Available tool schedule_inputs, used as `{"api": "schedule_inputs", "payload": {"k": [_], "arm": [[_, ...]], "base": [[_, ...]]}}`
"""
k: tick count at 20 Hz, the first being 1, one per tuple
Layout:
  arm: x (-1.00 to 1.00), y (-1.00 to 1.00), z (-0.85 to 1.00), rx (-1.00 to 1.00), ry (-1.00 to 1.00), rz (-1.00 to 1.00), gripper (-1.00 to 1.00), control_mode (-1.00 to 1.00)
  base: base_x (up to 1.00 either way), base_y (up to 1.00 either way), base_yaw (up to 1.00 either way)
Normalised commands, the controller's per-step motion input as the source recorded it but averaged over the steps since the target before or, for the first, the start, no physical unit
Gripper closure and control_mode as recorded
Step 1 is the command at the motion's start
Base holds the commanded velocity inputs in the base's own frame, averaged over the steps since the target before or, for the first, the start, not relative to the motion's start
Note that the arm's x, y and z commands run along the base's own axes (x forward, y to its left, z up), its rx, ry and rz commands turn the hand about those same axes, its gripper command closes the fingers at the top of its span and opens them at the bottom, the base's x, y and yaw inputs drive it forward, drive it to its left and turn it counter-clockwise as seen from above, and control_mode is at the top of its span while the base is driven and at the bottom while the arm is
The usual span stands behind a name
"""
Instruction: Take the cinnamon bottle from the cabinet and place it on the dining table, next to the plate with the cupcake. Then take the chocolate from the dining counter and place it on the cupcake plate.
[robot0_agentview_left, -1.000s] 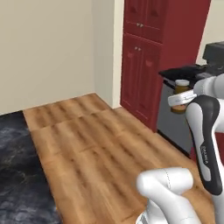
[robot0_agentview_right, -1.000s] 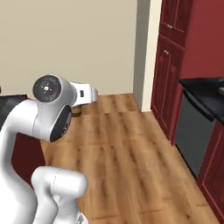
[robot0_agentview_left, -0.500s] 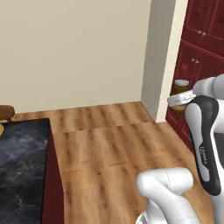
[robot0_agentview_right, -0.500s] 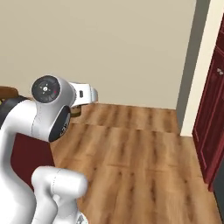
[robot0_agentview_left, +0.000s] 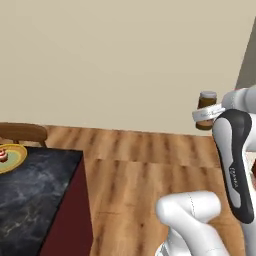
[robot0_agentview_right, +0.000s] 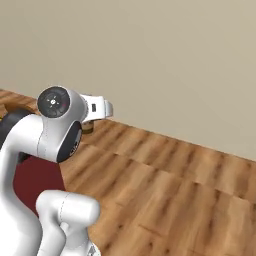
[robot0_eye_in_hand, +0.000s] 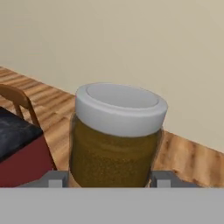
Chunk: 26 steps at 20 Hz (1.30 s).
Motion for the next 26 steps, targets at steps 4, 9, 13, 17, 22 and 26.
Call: {"api": "schedule_inputs", "payload": {"k": [4, 9, 13, 17, 22, 26], "arm": [[0.00, 0.00, 0.00, 0.00, 0.00, 0.00, 1.00, 1.00], [0.00, 0.00, 0.00, 0.00, 0.00, 0.00, 1.00, 1.00], [0.00, 0.00, 0.00, 0.00, 0.00, 0.00, 1.00, 1.00], [0.00, 0.00, 0.00, 0.00, 0.00, 0.00, 1.00, 1.00], [0.00, 0.00, 0.00, 0.00, 0.00, 0.00, 1.00, 1.00], [0.00, 0.00, 0.00, 0.00, 0.00, 0.00, 1.00, 1.00]], "base": [[0.83, -0.49, 0.60], [0.66, -0.52, 0.61], [0.49, -0.57, 0.62], [0.39, -0.60, 0.61], [0.38, -0.63, 0.62], [0.39, -0.63, 0.63]]}}
